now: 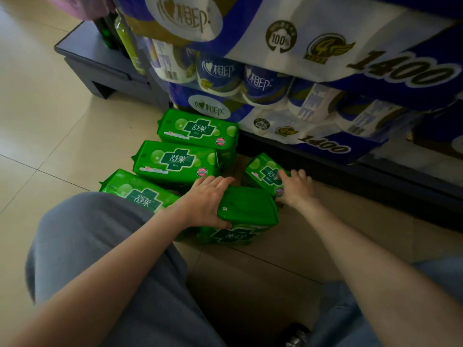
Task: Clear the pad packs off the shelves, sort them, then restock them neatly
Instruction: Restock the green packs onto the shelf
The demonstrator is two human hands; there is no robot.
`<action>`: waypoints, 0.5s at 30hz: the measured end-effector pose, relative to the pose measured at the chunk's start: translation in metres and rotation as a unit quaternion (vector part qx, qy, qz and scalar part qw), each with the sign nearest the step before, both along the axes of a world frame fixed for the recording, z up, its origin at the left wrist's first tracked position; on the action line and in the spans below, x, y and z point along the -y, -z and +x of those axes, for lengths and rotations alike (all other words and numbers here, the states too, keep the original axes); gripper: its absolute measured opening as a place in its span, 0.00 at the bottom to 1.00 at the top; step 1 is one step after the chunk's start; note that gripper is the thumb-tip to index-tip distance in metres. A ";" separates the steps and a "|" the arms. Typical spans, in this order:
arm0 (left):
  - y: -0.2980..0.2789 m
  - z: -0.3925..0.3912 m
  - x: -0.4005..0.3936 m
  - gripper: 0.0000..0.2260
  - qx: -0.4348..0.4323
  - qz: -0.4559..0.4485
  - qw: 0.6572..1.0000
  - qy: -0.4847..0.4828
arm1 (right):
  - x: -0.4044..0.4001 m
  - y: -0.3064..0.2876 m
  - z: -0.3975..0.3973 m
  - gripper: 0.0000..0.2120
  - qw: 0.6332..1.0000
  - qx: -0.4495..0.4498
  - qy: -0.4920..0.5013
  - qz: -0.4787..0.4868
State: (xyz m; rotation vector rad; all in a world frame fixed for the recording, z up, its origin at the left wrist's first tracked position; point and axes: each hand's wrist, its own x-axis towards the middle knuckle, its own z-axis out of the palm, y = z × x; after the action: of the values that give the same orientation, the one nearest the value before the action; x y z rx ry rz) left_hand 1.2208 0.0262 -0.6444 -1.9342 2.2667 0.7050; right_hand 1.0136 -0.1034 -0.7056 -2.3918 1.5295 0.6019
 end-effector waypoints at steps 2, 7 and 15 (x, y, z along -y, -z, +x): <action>0.000 0.001 0.003 0.48 -0.022 -0.005 1.000 -0.014 | -0.003 -0.013 -0.015 0.29 0.999 0.010 0.032 0.030; -0.013 0.005 0.012 0.48 -0.134 -0.002 0.990 -0.049 | 0.010 -0.089 -0.020 0.18 0.988 0.114 0.037 0.097; -0.099 0.043 0.040 0.54 -0.323 0.113 0.932 -0.121 | 0.024 -0.239 -0.014 0.13 0.990 0.132 -0.037 0.023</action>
State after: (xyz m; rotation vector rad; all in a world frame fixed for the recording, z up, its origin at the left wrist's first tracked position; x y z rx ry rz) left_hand 1.2639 -0.0134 -0.5450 -2.0993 2.1014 1.7740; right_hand 0.9993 -0.1276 -0.4662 -2.3888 1.3089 0.3148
